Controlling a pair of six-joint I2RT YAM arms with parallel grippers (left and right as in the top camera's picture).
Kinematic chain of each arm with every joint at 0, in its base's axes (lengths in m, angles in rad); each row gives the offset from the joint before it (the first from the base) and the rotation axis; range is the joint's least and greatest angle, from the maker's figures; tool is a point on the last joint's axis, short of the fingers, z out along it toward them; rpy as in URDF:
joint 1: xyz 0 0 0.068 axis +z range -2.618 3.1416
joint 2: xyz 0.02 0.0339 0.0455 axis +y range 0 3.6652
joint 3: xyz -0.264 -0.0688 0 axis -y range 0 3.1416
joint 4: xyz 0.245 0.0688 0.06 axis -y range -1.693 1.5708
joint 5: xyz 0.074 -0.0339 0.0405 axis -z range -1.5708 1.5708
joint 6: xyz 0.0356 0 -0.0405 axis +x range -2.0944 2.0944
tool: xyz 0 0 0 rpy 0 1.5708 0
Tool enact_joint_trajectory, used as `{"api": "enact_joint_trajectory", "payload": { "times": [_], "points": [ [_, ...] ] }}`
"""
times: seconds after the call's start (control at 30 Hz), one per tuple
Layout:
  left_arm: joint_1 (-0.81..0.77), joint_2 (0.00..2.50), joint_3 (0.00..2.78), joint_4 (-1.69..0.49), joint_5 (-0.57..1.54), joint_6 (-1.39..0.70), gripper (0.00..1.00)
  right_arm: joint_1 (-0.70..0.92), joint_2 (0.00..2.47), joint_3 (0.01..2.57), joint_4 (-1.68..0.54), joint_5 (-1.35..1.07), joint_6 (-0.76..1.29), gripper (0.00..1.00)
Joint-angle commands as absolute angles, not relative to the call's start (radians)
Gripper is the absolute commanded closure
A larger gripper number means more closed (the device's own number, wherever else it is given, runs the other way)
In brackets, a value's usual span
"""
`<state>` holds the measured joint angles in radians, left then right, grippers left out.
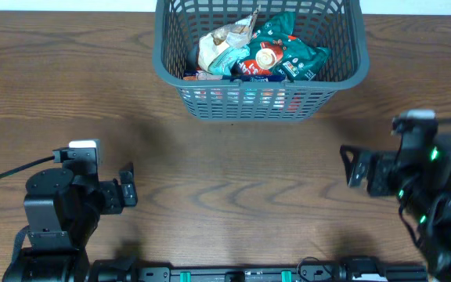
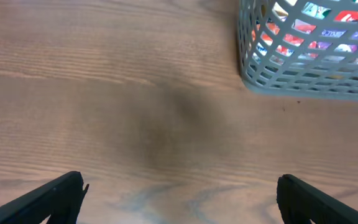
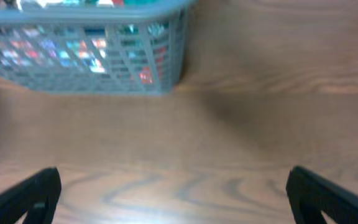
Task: Pack container
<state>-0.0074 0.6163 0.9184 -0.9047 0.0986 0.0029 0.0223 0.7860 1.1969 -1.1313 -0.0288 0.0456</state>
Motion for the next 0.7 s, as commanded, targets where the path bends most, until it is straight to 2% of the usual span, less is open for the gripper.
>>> {"api": "enact_joint_trajectory", "payload": {
  "times": [0.0,0.3,0.67],
  "points": [
    [-0.006,0.628,0.918,-0.891,0.104,-0.024,0.01,0.032,0.672,1.044,-1.052,0.004,0.058,0.01],
    [-0.006,0.645,0.918,-0.896,0.105,-0.024,0.01,0.032,0.614,0.876,-1.162,0.004,0.058,0.01],
    [-0.006,0.645,0.918,-0.896,0.105,-0.024,0.01,0.032,0.614,0.856,-1.181,0.004,0.059,0.01]
  ]
}}
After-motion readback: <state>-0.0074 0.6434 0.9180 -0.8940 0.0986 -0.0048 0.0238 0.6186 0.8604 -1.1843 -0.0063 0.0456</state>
